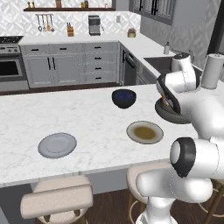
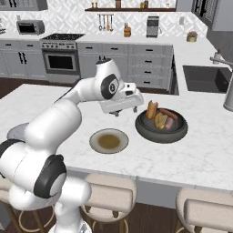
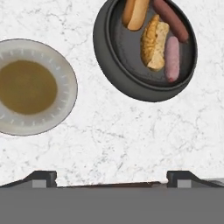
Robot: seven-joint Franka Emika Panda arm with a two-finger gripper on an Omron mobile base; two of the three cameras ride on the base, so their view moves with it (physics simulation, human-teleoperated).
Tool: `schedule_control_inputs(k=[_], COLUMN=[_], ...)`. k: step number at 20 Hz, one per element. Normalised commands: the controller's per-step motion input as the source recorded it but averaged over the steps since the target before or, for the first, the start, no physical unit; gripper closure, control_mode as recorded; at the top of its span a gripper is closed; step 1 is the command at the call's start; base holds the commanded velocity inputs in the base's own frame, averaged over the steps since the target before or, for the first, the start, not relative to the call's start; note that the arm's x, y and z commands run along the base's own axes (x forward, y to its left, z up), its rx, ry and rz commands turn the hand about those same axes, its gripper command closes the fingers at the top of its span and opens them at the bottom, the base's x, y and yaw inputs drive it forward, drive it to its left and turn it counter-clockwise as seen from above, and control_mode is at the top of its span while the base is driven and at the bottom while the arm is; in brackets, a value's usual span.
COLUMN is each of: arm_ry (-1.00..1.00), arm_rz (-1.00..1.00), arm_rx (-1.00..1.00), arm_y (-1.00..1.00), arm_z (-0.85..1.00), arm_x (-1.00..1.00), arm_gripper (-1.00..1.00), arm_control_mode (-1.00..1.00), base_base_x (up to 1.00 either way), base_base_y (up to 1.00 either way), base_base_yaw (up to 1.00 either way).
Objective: Place one bun and one sausage from the bowl on each plate.
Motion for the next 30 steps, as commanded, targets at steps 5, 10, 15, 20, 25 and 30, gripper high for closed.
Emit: schedule_control_inputs(k=[5,10,15,20,25,30], arm_ry=[0.0,0.0,0.0,0.0,0.0,0.0], arm_rz=[-0.05,0.0,0.0,0.0,0.0,0.0], arm_rx=[0.0,0.01,0.0,0.0,0.01,0.02], arm_y=[-0.14,-0.15,-0.05,-0.2,-0.2,-0.03], arm_z=[-0.2,-0.35,-0.43,-0.13,-0.07,-0.22], arm_x=[0.54,0.58,0.58,0.55,0.47,0.58], arm_gripper=[-1.0,-1.0,-1.0,-1.0,-1.0,-1.0], arm_control_mode=[-1.0,-1.0,-1.0,-1.0,-1.0,-1.0], base_base_x=[0.0,0.0,0.0,0.0,0.0,0.0], base_base_y=[0.0,0.0,0.0,0.0,0.0,0.0], base_base_yaw=[0.0,0.0,0.0,0.0,0.0,0.0])
